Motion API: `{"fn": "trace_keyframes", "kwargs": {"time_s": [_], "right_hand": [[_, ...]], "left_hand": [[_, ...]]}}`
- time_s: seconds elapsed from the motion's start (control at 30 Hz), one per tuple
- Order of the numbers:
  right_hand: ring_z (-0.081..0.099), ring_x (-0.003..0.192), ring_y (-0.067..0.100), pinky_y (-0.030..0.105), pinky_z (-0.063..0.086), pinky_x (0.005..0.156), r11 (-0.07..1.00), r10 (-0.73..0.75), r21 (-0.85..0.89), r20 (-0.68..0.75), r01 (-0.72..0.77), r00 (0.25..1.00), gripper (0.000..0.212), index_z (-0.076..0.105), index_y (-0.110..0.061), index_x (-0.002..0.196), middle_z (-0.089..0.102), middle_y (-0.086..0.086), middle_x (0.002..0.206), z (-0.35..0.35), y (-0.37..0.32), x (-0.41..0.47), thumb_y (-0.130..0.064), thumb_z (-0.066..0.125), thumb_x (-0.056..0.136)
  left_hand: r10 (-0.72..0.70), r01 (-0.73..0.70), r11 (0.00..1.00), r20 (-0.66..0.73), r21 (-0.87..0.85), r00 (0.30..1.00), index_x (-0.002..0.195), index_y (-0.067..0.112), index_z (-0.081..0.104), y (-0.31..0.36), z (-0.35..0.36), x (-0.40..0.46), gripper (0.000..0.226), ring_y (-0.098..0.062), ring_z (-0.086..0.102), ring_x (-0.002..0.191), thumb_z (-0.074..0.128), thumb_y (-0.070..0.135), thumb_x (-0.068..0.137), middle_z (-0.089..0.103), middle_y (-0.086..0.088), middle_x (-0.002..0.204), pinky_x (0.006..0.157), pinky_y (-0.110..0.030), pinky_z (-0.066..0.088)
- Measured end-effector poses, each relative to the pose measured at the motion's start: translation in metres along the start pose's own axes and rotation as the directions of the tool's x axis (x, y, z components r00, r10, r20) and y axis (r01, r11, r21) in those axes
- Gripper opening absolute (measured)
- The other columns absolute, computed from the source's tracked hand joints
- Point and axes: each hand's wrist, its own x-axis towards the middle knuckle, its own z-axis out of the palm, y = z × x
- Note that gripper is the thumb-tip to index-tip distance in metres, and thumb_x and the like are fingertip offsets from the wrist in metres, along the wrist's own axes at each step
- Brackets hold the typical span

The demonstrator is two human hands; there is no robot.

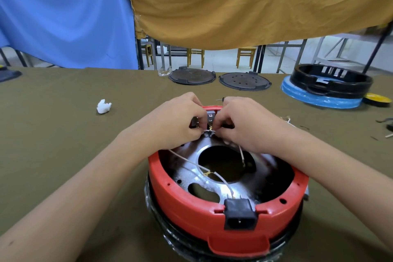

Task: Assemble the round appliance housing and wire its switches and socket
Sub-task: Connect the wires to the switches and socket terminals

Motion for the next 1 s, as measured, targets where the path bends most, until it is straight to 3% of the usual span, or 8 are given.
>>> {"fn": "trace_keyframes", "kwargs": {"time_s": [0.23, 0.43, 0.67, 0.83, 1.0], "right_hand": [[0.042, 0.083, 0.014, 0.033, 0.042, 0.076, 1.0, -0.009, 0.019, -0.005, 0.009, 1.0, 0.012, 0.077, -0.027, 0.096, 0.041, -0.011, 0.08, 0.0009, 0.0014, 0.0009, -0.023, 0.067, 0.091], [0.051, 0.077, 0.017, 0.037, 0.048, 0.075, 0.998, -0.005, 0.058, -0.02, 0.006, 1.0, 0.011, 0.078, -0.024, 0.093, 0.056, -0.002, 0.083, 0.001, 0.0026, 0.0007, -0.019, 0.069, 0.089], [0.044, 0.065, 0.001, 0.032, 0.043, 0.068, 0.997, 0.002, 0.077, -0.035, 0.001, 0.999, 0.012, 0.078, -0.027, 0.091, 0.047, -0.012, 0.071, 0.0023, 0.0057, 0.0038, -0.019, 0.07, 0.089], [0.044, 0.064, 0.001, 0.027, 0.036, 0.065, 0.996, 0.023, 0.084, -0.031, -0.02, 0.999, 0.011, 0.077, -0.029, 0.089, 0.045, -0.013, 0.068, 0.0035, 0.0077, 0.005, -0.02, 0.071, 0.088], [0.044, 0.064, 0.001, 0.029, 0.038, 0.067, 0.997, 0.031, 0.07, -0.026, -0.029, 0.999, 0.011, 0.077, -0.031, 0.09, 0.044, -0.013, 0.068, 0.0049, 0.0081, 0.0058, -0.022, 0.071, 0.089]], "left_hand": [[0.007, -0.007, 1.0, -0.003, -0.005, 1.0, 0.079, 0.034, 0.062, -0.001, 0.0004, 0.0004, 0.014, -0.013, 0.054, 0.099, 0.066, 0.023, 0.086, 0.048, 0.007, 0.118, 0.09, -0.036, 0.046], [0.007, -0.007, 1.0, 0.005, -0.027, 1.0, 0.068, 0.039, 0.053, 0.0018, -0.0017, -0.0007, 0.028, -0.013, 0.054, 0.096, 0.065, 0.019, 0.084, 0.047, 0.007, 0.115, 0.089, -0.035, 0.046], [0.009, -0.008, 0.999, 0.01, -0.033, 1.0, 0.071, 0.038, 0.056, 0.0009, -0.0023, -0.0003, 0.025, -0.013, 0.054, 0.097, 0.066, 0.02, 0.085, 0.046, 0.007, 0.116, 0.091, -0.036, 0.046], [0.011, -0.011, 1.0, 0.012, -0.027, 1.0, 0.072, 0.036, 0.057, 0.0005, -0.002, 0.0004, 0.022, -0.013, 0.055, 0.097, 0.066, 0.02, 0.085, 0.046, 0.007, 0.116, 0.09, -0.035, 0.047], [0.014, -0.014, 1.0, 0.008, -0.011, 1.0, 0.074, 0.037, 0.057, -0.0006, -0.0013, 0.0007, 0.021, -0.012, 0.054, 0.097, 0.065, 0.021, 0.085, 0.046, 0.007, 0.118, 0.089, -0.033, 0.046]]}}
